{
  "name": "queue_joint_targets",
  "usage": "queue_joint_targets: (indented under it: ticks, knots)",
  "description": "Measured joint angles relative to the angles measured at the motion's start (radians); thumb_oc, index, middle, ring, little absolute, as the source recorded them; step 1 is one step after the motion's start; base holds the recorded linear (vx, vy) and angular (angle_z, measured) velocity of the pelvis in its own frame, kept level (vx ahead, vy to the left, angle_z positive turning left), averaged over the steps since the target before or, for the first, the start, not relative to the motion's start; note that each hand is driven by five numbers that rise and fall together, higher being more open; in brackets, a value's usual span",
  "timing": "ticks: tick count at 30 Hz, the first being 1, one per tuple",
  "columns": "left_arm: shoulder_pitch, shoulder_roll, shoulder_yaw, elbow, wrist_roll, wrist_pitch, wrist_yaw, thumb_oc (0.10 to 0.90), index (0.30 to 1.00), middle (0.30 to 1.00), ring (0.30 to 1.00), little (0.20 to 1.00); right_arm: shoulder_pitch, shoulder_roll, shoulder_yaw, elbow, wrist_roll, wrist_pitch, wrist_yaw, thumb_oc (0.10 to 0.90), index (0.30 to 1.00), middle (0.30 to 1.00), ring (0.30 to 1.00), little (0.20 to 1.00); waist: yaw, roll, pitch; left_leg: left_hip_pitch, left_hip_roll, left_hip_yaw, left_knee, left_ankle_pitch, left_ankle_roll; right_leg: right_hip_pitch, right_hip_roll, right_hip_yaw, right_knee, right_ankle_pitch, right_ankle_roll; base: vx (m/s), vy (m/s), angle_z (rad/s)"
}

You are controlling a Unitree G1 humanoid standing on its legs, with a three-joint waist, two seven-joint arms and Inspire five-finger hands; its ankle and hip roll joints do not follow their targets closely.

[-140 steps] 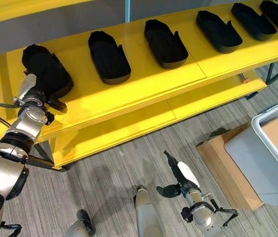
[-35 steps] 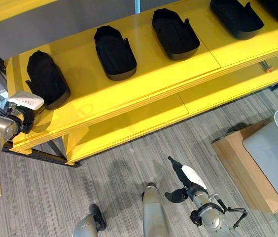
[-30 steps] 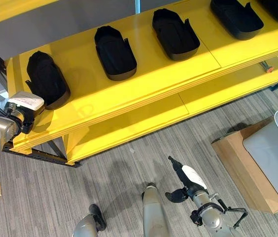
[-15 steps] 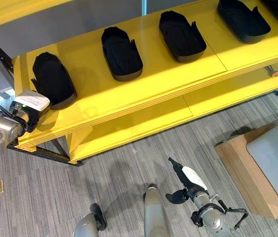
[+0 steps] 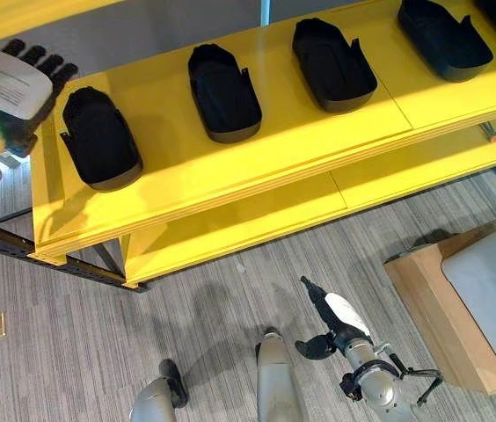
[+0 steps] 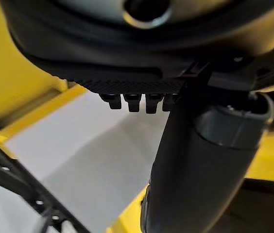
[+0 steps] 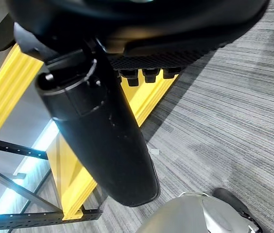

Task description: Move parts from the plastic box to the shelf.

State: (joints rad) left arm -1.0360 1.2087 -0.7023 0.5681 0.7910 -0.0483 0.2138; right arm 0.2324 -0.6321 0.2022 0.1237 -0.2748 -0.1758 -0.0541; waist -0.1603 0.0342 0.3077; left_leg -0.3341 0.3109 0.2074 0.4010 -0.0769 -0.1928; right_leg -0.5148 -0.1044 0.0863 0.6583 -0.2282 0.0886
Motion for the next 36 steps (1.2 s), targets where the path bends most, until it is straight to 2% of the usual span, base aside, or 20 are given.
queue_joint_targets:
  ticks: [2, 5, 7, 8, 10, 11, 14, 15, 16, 18, 19, 20, 22, 24, 25, 32, 36]
  knots:
    - [0.019, 0.007, 0.022, -0.019, 0.002, 0.007, 0.0, 0.9, 1.0, 1.0, 1.0, 1.0, 0.001, 0.0, 0.0, 0.0, 0.0, -0.006, -0.001, 0.9, 1.0, 1.0, 1.0, 1.0, 0.005, 0.0, 0.0, -0.002, 0.0, -0.007, 0.0, 0.001, -0.001, 0.003, -0.001, -0.005, -0.001, 0.0, 0.0, 0.0, 0.0, 0.05]
    - [0.23, 0.039, 0.24, -0.135, 0.002, 0.003, 0.032, 0.9, 1.0, 1.0, 1.0, 1.0, 0.003, 0.002, -0.01, 0.0, 0.0, -0.011, -0.003, 0.9, 1.0, 1.0, 1.0, 1.0, 0.011, 0.0, 0.0, -0.003, 0.0, -0.011, 0.0, 0.001, -0.001, 0.004, -0.001, -0.009, -0.001, 0.0, -0.001, 0.0, 0.0, 0.02]
    - [0.32, 0.044, 0.308, -0.146, 0.001, 0.005, 0.037, 0.9, 1.0, 1.0, 1.0, 1.0, 0.003, 0.002, -0.022, -0.001, 0.0, -0.012, -0.007, 0.9, 1.0, 1.0, 1.0, 1.0, 0.024, 0.0, 0.0, -0.005, 0.0, -0.013, 0.001, 0.001, -0.001, 0.005, -0.001, -0.01, -0.002, -0.001, -0.001, 0.0, 0.003, 0.03]
    - [0.403, 0.044, 0.376, -0.166, -0.002, 0.006, 0.036, 0.9, 1.0, 1.0, 1.0, 1.0, 0.002, 0.003, -0.026, -0.001, 0.0, -0.012, -0.01, 0.9, 1.0, 1.0, 1.0, 1.0, 0.024, 0.0, 0.0, -0.005, 0.0, -0.015, 0.002, 0.001, -0.001, 0.006, -0.001, -0.011, -0.004, 0.0, -0.001, 0.0, 0.011, 0.05]
    - [0.51, 0.025, 0.47, -0.191, -0.064, 0.005, 0.032, 0.9, 1.0, 1.0, 1.0, 1.0, 0.0, 0.003, -0.03, -0.001, 0.0, -0.011, -0.01, 0.9, 1.0, 1.0, 1.0, 1.0, 0.03, 0.0, 0.0, -0.004, 0.0, -0.021, 0.003, 0.001, -0.001, 0.014, -0.002, -0.017, -0.007, -0.001, -0.001, 0.01, 0.013, 0.07]
    - [0.529, 0.024, 0.474, -0.197, -0.09, 0.005, 0.028, 0.9, 1.0, 1.0, 1.0, 1.0, 0.0, 0.003, -0.031, -0.001, 0.0, -0.011, -0.01, 0.9, 1.0, 1.0, 1.0, 1.0, 0.032, -0.001, 0.0, -0.003, 0.0, -0.023, 0.002, 0.001, -0.001, 0.017, -0.003, -0.018, -0.008, -0.001, -0.001, 0.01, 0.013, 0.05]
    - [0.621, -0.054, 0.587, -0.247, -0.218, 0.004, 0.014, 0.9, 1.0, 1.0, 1.0, 1.0, -0.01, 0.01, -0.035, -0.002, 0.001, -0.01, -0.009, 0.9, 1.0, 1.0, 1.0, 1.0, 0.043, -0.002, 0.0, 0.004, 0.0, -0.024, 0.003, -0.001, 0.002, 0.03, -0.004, -0.021, -0.013, 0.0, -0.001, 0.0, 0.005, 0.01]
    - [0.685, -0.124, 0.676, -0.292, -0.298, -0.005, 0.015, 0.9, 1.0, 1.0, 1.0, 1.0, -0.009, 0.016, -0.044, -0.005, 0.002, -0.01, -0.008, 0.9, 1.0, 1.0, 1.0, 1.0, 0.04, -0.002, 0.0, 0.011, -0.001, -0.026, 0.001, -0.002, 0.005, 0.039, -0.005, -0.023, -0.02, 0.0, -0.001, 0.01, 0.02, 0.04]
    - [0.702, -0.148, 0.697, -0.305, -0.332, -0.005, 0.018, 0.9, 1.0, 1.0, 1.0, 1.0, -0.009, 0.019, -0.048, -0.005, 0.003, -0.01, -0.009, 0.9, 1.0, 1.0, 1.0, 1.0, 0.041, -0.001, 0.0, 0.014, -0.001, -0.027, 0.001, -0.002, 0.004, 0.044, -0.006, -0.024, -0.02, 0.0, 0.0, 0.01, 0.023, 0.08]
    - [0.717, -0.182, 0.71, -0.308, -0.432, -0.014, 0.012, 0.9, 1.0, 1.0, 1.0, 1.0, -0.011, 0.024, -0.06, -0.006, 0.003, -0.007, -0.008, 0.9, 1.0, 1.0, 1.0, 1.0, 0.045, -0.001, 0.0, 0.016, 0.0, -0.033, 0.0, -0.003, 0.006, 0.052, -0.006, -0.031, -0.024, 0.0, 0.0, 0.0, 0.013, 0.07]
    - [0.733, -0.232, 0.746, -0.304, -0.522, -0.026, 0.012, 0.9, 1.0, 1.0, 1.0, 1.0, -0.019, 0.025, -0.063, -0.007, 0.004, -0.004, -0.008, 0.9, 1.0, 1.0, 1.0, 1.0, 0.045, -0.001, 0.0, 0.021, -0.001, -0.034, -0.001, -0.005, 0.009, 0.06, -0.007, -0.033, -0.027, 0.0, 0.0, 0.0, 0.018, 0.06]
    - [0.741, -0.323, 0.773, -0.308, -0.628, -0.039, 0.013, 0.9, 1.0, 1.0, 1.0, 1.0, -0.024, 0.029, -0.062, -0.007, 0.004, 0.005, -0.008, 0.9, 1.0, 1.0, 1.0, 1.0, 0.045, 0.001, 0.0, 0.035, -0.001, -0.038, -0.001, -0.005, 0.01, 0.079, -0.008, -0.038, -0.031, 0.0, 0.0, 0.01, 0.025, 0.09]
    - [0.741, -0.402, 0.766, -0.316, -0.814, -0.044, 0.003, 0.9, 1.0, 1.0, 1.0, 1.0, -0.035, 0.031, -0.064, -0.023, 0.004, 0.007, -0.007, 0.9, 1.0, 1.0, 1.0, 1.0, 0.038, 0.001, 0.0, 0.038, 0.0, -0.045, -0.003, -0.007, 0.012, 0.089, -0.009, -0.044, -0.038, 0.0, 0.0, 0.0, 0.027, 0.09]
    - [0.747, -0.433, 0.747, -0.319, -0.912, -0.047, -0.007, 0.9, 1.0, 1.0, 1.0, 1.0, -0.041, 0.032, -0.062, -0.034, 0.005, 0.008, -0.007, 0.9, 1.0, 1.0, 1.0, 1.0, 0.038, -0.001, 0.0, 0.036, 0.0, -0.046, -0.002, -0.007, 0.012, 0.09, -0.009, -0.045, -0.039, 0.001, 0.0, 0.0, 0.009, 0.02]
    - [0.749, -0.474, 0.731, -0.32, -1.003, -0.048, -0.009, 0.9, 1.0, 1.0, 1.0, 1.0, -0.043, 0.032, -0.058, -0.042, 0.012, 0.007, -0.007, 0.9, 1.0, 1.0, 1.0, 1.0, 0.035, -0.001, 0.0, 0.036, 0.0, -0.046, -0.003, -0.007, 0.012, 0.09, -0.009, -0.045, -0.042, 0.003, 0.0, 0.0, 0.0, 0.0]
    - [0.726, -0.585, 0.702, -0.287, -1.255, -0.086, 0.015, 0.9, 1.0, 1.0, 1.0, 1.0, -0.034, 0.033, -0.047, -0.042, 0.044, 0.007, -0.005, 0.9, 1.0, 1.0, 1.0, 1.0, 0.009, -0.004, -0.001, 0.038, 0.0, -0.042, -0.006, -0.007, 0.013, 0.093, -0.008, -0.045, -0.056, 0.008, 0.002, 0.0, 0.0, 0.0]
    - [0.666, -0.705, 0.691, -0.251, -1.387, -0.097, 0.04, 0.9, 1.0, 1.0, 1.0, 1.0, -0.039, 0.032, -0.026, -0.042, 0.044, 0.007, -0.005, 0.9, 1.0, 1.0, 1.0, 1.0, -0.014, -0.005, -0.002, 0.039, 0.001, -0.039, -0.006, -0.008, 0.015, 0.094, -0.007, -0.042, -0.059, 0.01, 0.003, 0.01, 0.002, -0.02]
